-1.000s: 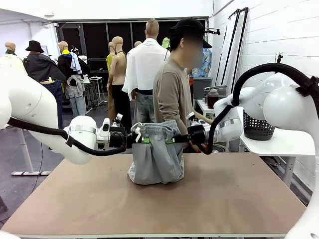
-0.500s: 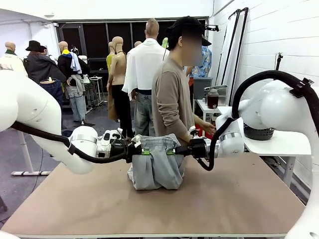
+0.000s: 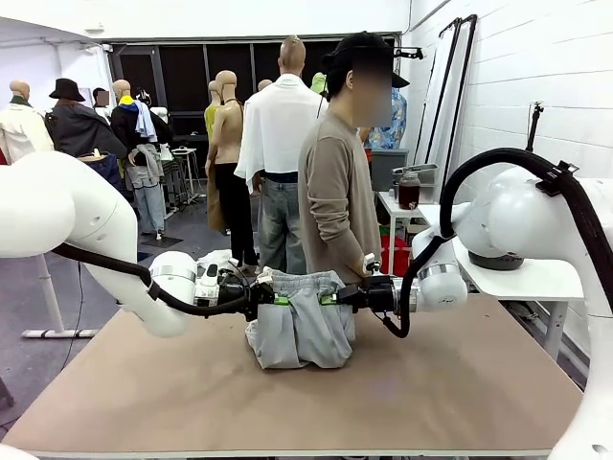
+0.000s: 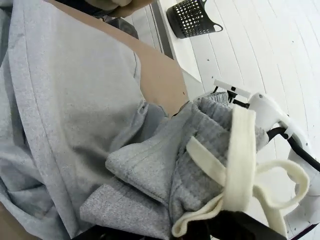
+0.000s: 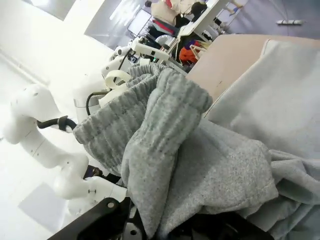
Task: Fold the training pants.
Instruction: Fold the Training pants in half.
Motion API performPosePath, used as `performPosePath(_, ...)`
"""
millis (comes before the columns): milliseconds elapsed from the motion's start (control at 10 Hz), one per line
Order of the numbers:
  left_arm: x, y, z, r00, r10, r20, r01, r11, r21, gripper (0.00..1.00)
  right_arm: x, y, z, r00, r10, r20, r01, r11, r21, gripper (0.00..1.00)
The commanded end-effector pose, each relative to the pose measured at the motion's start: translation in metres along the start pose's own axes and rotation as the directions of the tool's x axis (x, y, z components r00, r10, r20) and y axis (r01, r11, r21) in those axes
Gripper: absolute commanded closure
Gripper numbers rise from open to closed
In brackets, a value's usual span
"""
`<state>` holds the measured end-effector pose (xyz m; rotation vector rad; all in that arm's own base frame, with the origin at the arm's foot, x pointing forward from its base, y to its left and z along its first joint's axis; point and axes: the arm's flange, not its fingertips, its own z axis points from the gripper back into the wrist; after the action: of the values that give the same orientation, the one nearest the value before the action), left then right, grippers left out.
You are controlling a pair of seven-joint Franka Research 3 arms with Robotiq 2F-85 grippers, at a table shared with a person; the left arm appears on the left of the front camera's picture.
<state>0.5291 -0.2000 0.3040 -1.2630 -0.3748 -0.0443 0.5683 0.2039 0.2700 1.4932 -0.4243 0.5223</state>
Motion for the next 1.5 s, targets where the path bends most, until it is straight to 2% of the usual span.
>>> performPosePath(0,-0.004,-0.004,0.001,1.000,-0.005,-0.003,0.005,1.000,0.002,1.00,-0.003,0.003,0.001,1.000,0.009,-0.001,-0.009,1.000,0.004,1.00)
performPosePath(600,-0.004,-0.003,-0.006,1.000,-0.003,-0.014,0.003,1.000,-0.011,1.00,-0.002,0.001,-0.005,1.000,0.000,-0.008,0.000,1.000,0.006,1.00)
performPosePath(1000,0.043,0.031,-0.022,0.994,0.105,-0.009,-0.104,0.993,0.047,1.00,0.004,-0.021,0.009,0.993,-0.093,0.071,0.096,0.995,-0.039,1.00)
performPosePath(1400,0.062,0.052,-0.034,0.981,0.196,-0.012,-0.193,0.973,0.124,1.00,0.011,-0.048,0.019,0.980,-0.173,0.103,0.184,0.977,-0.108,1.00)
